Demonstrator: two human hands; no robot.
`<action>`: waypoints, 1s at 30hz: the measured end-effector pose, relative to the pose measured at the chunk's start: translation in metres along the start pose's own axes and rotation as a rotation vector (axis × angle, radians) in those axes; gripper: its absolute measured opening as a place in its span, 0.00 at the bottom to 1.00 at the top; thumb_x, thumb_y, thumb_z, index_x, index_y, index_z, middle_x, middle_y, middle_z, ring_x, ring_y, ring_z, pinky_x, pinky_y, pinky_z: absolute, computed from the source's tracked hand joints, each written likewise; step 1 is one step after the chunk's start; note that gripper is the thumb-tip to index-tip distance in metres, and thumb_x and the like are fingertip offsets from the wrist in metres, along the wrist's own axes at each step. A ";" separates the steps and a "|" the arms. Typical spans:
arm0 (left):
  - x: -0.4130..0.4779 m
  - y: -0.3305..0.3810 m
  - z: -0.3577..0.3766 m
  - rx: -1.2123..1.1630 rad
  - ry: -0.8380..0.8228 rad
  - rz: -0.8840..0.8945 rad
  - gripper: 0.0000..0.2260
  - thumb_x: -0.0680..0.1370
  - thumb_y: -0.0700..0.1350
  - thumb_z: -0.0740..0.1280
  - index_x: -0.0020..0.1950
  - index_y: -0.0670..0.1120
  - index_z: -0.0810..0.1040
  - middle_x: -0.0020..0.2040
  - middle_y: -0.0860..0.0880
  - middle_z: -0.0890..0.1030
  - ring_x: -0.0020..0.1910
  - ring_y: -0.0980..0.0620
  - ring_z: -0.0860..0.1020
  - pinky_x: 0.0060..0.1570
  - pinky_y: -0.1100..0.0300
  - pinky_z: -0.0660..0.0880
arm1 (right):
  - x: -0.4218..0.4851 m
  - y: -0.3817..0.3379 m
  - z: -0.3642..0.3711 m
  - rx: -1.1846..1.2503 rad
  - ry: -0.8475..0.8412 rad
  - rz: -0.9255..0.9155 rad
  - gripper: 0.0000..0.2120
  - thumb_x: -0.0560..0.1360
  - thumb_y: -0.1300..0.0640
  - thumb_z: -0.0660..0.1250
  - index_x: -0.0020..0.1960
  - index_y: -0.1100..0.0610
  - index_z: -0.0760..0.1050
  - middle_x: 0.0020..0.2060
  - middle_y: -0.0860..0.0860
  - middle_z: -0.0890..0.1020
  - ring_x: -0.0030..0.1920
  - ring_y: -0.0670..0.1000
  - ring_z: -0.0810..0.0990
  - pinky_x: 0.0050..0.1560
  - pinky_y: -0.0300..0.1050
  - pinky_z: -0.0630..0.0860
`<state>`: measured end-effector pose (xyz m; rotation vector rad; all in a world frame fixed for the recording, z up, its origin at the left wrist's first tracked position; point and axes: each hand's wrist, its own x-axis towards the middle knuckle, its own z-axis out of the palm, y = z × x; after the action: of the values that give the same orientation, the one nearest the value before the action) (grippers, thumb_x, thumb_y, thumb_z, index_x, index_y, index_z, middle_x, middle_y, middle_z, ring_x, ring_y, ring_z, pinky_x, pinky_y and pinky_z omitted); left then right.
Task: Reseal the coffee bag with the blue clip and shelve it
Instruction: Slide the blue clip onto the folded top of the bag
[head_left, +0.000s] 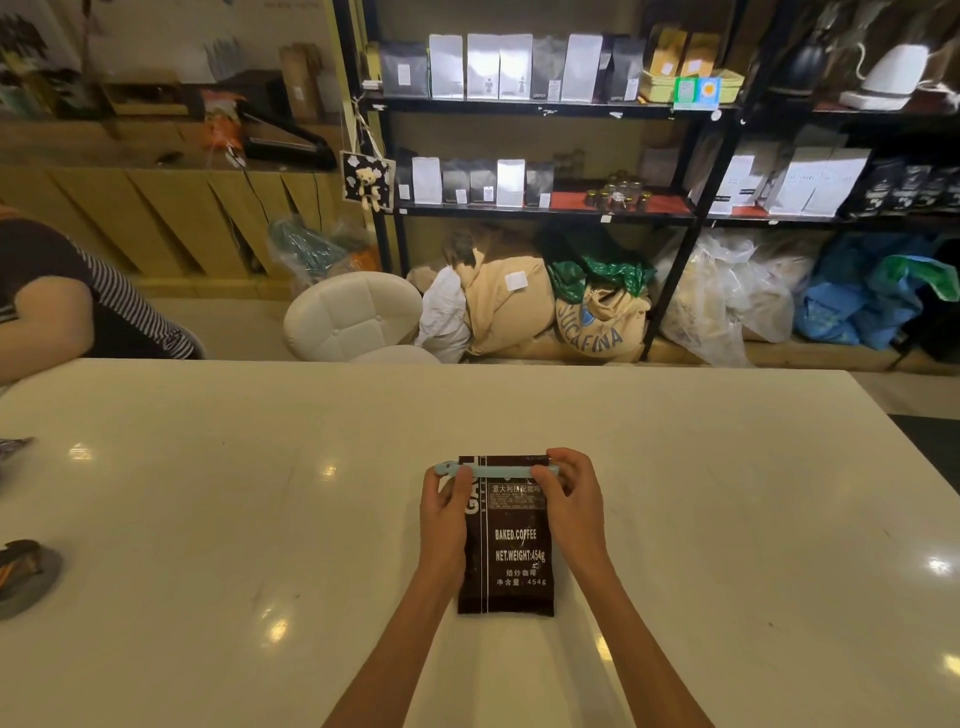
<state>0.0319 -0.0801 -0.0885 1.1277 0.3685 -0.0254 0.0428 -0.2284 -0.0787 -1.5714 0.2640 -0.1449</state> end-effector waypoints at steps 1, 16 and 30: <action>0.000 0.000 0.001 -0.009 0.011 0.005 0.08 0.78 0.50 0.68 0.52 0.48 0.74 0.49 0.41 0.85 0.44 0.41 0.85 0.37 0.50 0.82 | -0.001 0.001 0.001 0.011 0.009 0.003 0.11 0.76 0.56 0.69 0.57 0.48 0.72 0.51 0.49 0.81 0.48 0.48 0.84 0.37 0.40 0.83; 0.007 0.000 0.009 -0.027 0.123 0.035 0.05 0.80 0.42 0.66 0.47 0.46 0.71 0.45 0.39 0.82 0.37 0.47 0.84 0.31 0.53 0.82 | -0.001 0.005 0.005 0.040 0.027 0.006 0.10 0.76 0.57 0.69 0.55 0.47 0.73 0.51 0.50 0.81 0.45 0.43 0.84 0.34 0.37 0.81; -0.026 0.033 0.010 0.254 -0.248 0.074 0.19 0.79 0.48 0.66 0.68 0.53 0.64 0.56 0.47 0.81 0.49 0.51 0.85 0.42 0.58 0.82 | -0.029 -0.020 0.018 0.019 0.044 0.056 0.24 0.75 0.34 0.56 0.52 0.51 0.81 0.39 0.48 0.88 0.39 0.45 0.87 0.35 0.36 0.80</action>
<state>0.0167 -0.0787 -0.0477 1.3710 0.1027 -0.1490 0.0215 -0.2034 -0.0573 -1.5418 0.3402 -0.1381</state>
